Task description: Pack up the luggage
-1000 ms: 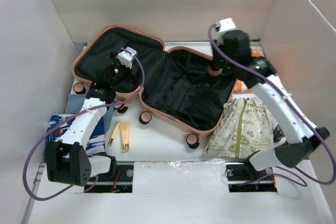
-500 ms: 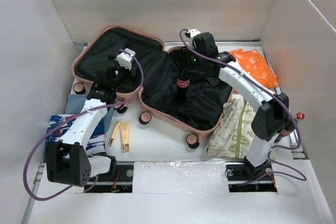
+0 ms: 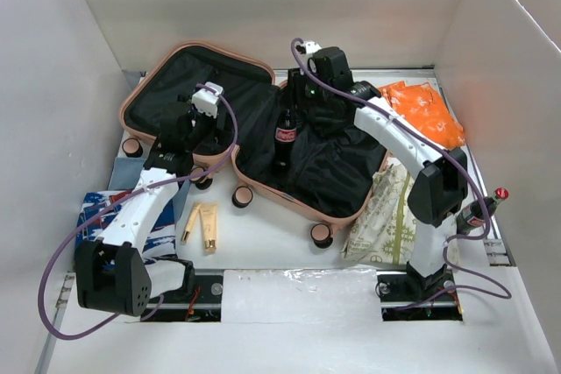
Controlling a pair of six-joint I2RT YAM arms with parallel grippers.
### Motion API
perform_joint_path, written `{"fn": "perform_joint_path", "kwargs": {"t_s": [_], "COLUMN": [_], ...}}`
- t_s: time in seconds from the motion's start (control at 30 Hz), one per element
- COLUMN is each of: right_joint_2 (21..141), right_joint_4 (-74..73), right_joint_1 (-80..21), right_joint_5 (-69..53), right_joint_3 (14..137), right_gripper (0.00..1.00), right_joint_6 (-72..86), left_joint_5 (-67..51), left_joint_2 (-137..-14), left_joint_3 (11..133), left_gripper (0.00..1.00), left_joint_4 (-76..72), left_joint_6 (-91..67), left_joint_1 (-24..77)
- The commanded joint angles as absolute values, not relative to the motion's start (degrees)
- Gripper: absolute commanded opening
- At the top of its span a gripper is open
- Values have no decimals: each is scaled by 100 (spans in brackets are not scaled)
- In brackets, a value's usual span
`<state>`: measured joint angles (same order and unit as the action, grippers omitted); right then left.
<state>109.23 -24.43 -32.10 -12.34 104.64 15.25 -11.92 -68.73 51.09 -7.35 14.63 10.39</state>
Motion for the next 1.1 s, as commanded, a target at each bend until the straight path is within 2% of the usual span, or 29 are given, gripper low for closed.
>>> {"fn": "perform_joint_path", "kwargs": {"t_s": [0.0,0.33,0.8,1.07], "right_joint_2": [10345,10810,11311,12559], "right_joint_4": [-1152,-291,79,545], "right_joint_1": [-3322,-2963,-2646,-2294], "right_joint_5": [-1372,-1187,-2285,-2813], "right_joint_3": [11022,10503,9510,10072], "right_gripper": [0,0,0,0], "right_joint_6": [1969,2838,4313,4790], "left_joint_5": [-1230,-1230,-1178,-1230], "left_joint_2": [-6793,-6794,-6794,-6741], "left_joint_3": [5071,5071,5019,4966], "left_gripper": [100,100,100,100], "left_joint_4": [-870,-870,-870,-817], "left_joint_6": [1380,1380,1433,1433], "left_joint_1": [1020,1020,1020,1020]}}
